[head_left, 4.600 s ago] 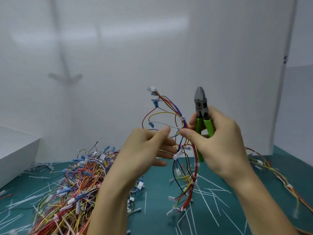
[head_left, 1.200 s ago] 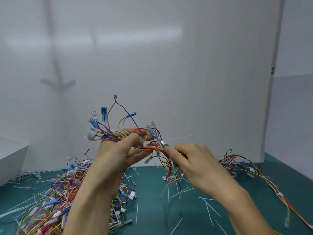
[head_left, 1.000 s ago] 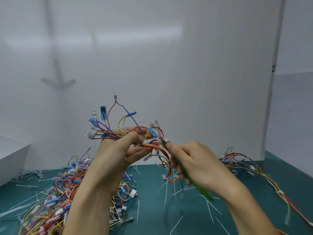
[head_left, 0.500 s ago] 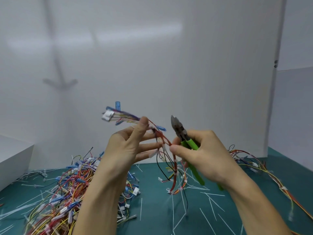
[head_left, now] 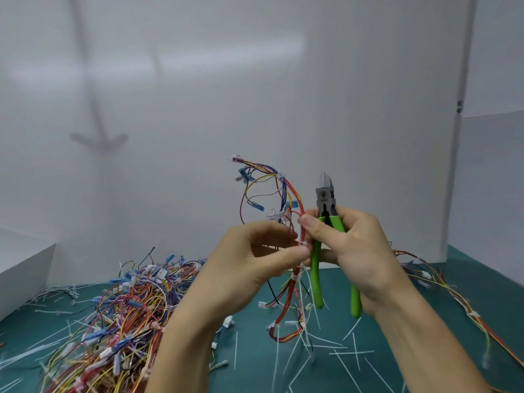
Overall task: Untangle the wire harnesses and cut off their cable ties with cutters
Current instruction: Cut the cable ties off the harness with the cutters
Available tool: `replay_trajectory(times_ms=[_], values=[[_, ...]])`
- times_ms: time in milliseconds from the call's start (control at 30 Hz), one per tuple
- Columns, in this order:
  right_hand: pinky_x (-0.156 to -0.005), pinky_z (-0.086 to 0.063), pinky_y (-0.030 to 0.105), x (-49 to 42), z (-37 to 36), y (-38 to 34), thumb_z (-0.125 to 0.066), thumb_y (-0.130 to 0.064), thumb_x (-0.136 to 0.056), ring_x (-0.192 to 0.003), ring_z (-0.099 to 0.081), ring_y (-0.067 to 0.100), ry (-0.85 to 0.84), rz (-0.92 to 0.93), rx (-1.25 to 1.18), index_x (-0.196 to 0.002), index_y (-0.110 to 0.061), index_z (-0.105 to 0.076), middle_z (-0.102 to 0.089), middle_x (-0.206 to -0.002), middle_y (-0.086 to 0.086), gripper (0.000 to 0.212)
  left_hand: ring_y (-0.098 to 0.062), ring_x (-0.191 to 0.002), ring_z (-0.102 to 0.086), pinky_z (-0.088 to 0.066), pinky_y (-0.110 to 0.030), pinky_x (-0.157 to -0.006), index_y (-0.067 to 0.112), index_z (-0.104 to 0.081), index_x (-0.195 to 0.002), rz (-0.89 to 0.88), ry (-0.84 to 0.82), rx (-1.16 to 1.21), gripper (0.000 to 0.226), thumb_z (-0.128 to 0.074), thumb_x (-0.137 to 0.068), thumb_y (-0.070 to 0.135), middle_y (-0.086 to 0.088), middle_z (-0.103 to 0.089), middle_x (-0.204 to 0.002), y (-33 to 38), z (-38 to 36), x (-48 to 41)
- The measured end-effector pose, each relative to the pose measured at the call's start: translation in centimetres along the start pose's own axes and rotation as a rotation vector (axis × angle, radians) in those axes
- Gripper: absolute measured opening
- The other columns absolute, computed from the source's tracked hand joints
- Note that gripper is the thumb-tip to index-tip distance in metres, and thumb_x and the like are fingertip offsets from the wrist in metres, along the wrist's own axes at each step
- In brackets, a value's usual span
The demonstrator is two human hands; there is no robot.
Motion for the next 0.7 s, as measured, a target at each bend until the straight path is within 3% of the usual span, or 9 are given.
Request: replay_trajectory(times_ms=[67,200,433,700], values=[[-0.062,-0.062,0.037,0.1,-0.3,0.0,-0.066,-0.015,-0.092,-0.060,-0.065,0.014,-0.001,0.009,0.003,-0.084,-0.015,-0.072,-0.066,-0.063,-0.001,0.010,-0.009,-0.086,-0.074,-0.055,-0.018,-0.072,0.018,-0.074,-0.103,-0.027,0.019,-0.035,0.022,-0.078,-0.081,0.021,0.005,-0.078,-0.092,-0.1,-0.3,-0.2],[-0.060,-0.060,0.033,0.1,-0.4,0.2,-0.068,-0.017,-0.091,-0.061,-0.069,0.016,0.017,0.019,-0.006,-0.085,-0.017,-0.073,-0.069,-0.065,0.000,0.007,-0.015,-0.084,-0.075,-0.060,-0.040,-0.082,0.019,-0.076,-0.099,-0.053,0.114,-0.069,0.018,-0.078,-0.082,0.016,0.003,-0.078,-0.088,-0.2,0.2,-0.3],[-0.060,-0.058,0.028,0.0,-0.5,0.3,-0.069,-0.015,-0.090,-0.061,-0.068,0.013,0.020,0.013,0.006,-0.084,-0.014,-0.072,-0.069,-0.065,-0.002,0.007,-0.013,-0.081,-0.075,-0.058,-0.021,-0.066,0.025,-0.077,-0.088,-0.034,0.078,0.002,0.006,-0.073,-0.087,0.021,0.003,-0.077,-0.085,-0.5,0.5,-0.2],[-0.064,-0.061,0.032,-0.1,-0.3,0.7,-0.064,-0.018,-0.094,-0.066,-0.063,0.013,-0.042,-0.055,0.025,-0.094,-0.009,-0.074,-0.069,-0.071,0.000,0.014,-0.014,-0.074,-0.074,-0.059,-0.024,-0.060,0.014,-0.070,-0.091,0.028,0.204,0.056,0.007,-0.066,-0.092,0.020,0.002,-0.076,-0.081,-1.3,1.4,-0.4]])
Point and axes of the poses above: each hand's wrist, its own x-axis away from the middle knuckle, its own z-axis out of the back of the hand, y = z × x, the point moved 7 cm from there along -x, towards the middle knuckle
